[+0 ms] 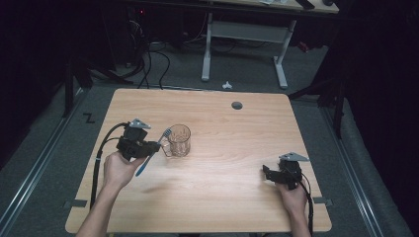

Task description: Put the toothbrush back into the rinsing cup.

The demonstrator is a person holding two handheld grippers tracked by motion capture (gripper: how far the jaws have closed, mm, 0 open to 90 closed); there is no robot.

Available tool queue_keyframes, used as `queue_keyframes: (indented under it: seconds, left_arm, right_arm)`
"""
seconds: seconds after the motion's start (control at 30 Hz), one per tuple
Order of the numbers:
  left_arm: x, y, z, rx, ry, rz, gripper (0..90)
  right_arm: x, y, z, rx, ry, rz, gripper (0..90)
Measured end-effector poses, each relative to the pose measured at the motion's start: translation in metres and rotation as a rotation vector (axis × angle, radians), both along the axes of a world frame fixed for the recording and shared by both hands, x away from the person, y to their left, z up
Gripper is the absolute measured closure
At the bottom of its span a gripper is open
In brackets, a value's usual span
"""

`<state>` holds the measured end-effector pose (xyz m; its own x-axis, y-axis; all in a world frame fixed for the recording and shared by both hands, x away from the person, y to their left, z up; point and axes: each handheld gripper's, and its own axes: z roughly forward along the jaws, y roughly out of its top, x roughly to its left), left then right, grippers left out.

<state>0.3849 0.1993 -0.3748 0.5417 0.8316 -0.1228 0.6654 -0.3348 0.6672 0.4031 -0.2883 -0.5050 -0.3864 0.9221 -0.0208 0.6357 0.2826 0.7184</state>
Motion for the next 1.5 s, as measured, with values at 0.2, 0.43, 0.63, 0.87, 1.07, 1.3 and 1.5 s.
queue_keyframes:
  seconds: [0.2,0.43,0.63,0.87,1.07,1.3,1.5]
  left_arm:
    - [0.004,-0.005,0.004,-0.025,-0.041,0.003,79.9]
    - [0.008,-0.01,0.008,-0.034,-0.077,0.01,79.9]
    - [0.013,-0.01,0.012,-0.079,-0.113,0.027,80.0]
    - [0.02,-0.011,0.016,-0.119,-0.143,0.033,80.0]
    - [0.028,-0.01,0.014,-0.122,-0.147,0.049,80.0]
    - [0.032,-0.017,0.022,-0.121,-0.179,0.047,80.1]
    - [0.038,-0.024,0.026,-0.118,-0.194,0.035,80.1]
  right_arm:
    - [0.0,0.0,0.0,0.0,0.0,0.0,21.3]
    - [0.0,0.0,0.0,0.001,0.0,-0.001,21.3]
    - [0.0,0.0,0.0,0.0,0.0,0.0,21.3]
    - [0.0,0.0,0.0,0.001,0.0,-0.001,21.3]
    - [0.0,0.0,0.0,0.001,0.0,-0.001,21.3]
    - [0.0,0.0,0.0,0.001,0.0,-0.001,21.3]
    - [0.0,0.0,0.0,0.0,0.0,0.0,21.3]
